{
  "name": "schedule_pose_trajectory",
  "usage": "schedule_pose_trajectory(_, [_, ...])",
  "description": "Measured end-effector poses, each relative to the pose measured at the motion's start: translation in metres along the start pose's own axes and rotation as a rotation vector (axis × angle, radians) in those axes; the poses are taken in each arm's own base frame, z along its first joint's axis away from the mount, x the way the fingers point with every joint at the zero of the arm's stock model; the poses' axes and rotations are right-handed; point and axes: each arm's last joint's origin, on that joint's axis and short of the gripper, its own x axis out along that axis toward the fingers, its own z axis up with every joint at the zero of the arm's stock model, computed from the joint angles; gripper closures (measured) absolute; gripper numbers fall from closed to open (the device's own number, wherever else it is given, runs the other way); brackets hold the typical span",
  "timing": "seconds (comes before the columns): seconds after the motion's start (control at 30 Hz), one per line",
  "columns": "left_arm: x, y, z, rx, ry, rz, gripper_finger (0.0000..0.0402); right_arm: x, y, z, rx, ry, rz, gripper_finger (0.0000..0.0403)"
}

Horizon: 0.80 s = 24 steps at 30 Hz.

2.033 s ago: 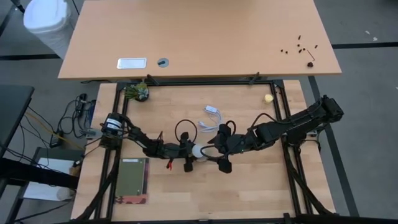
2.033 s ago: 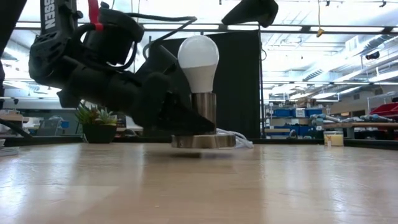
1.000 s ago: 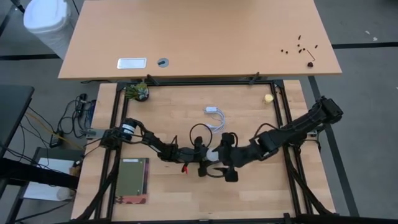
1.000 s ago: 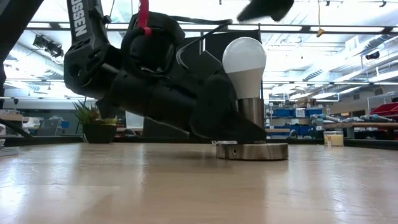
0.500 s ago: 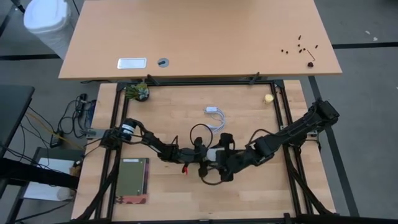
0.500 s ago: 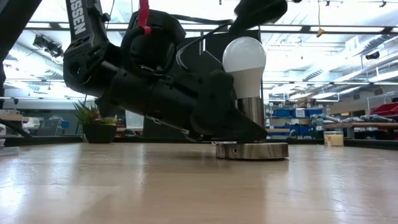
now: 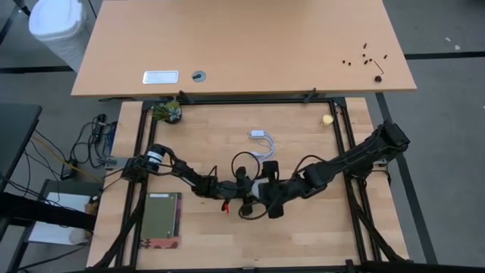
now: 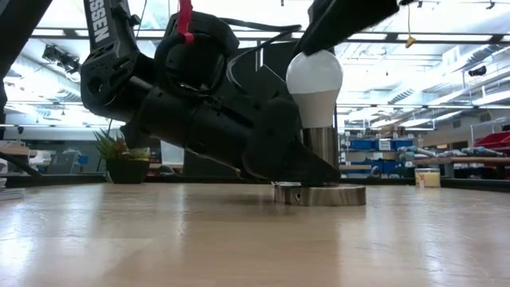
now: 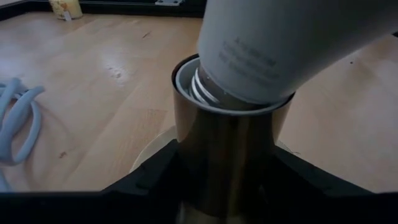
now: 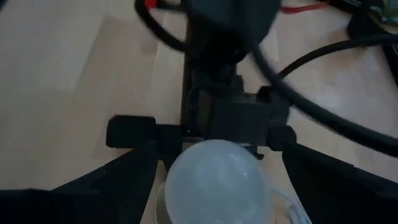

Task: Screw lightbulb
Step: Insert the lightbulb into the lamp

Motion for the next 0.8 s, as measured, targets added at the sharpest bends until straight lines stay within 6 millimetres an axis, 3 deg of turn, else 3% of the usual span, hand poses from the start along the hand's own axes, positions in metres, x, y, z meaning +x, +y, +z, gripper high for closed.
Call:
schedule_pose_trajectory(0.4, [0.000, 0.000, -0.001, 0.002, 0.003, 0.003, 0.0201, 0.031, 0.012, -0.013, -0.074, 0.089, -0.034, 0.0052])
schedule_pose_trajectory(0.8, [-0.001, -0.001, -0.002, 0.003, 0.006, -0.004, 0.0201, 0.037, 0.002, -0.021, -0.068, 0.166, -0.098, 0.0072])
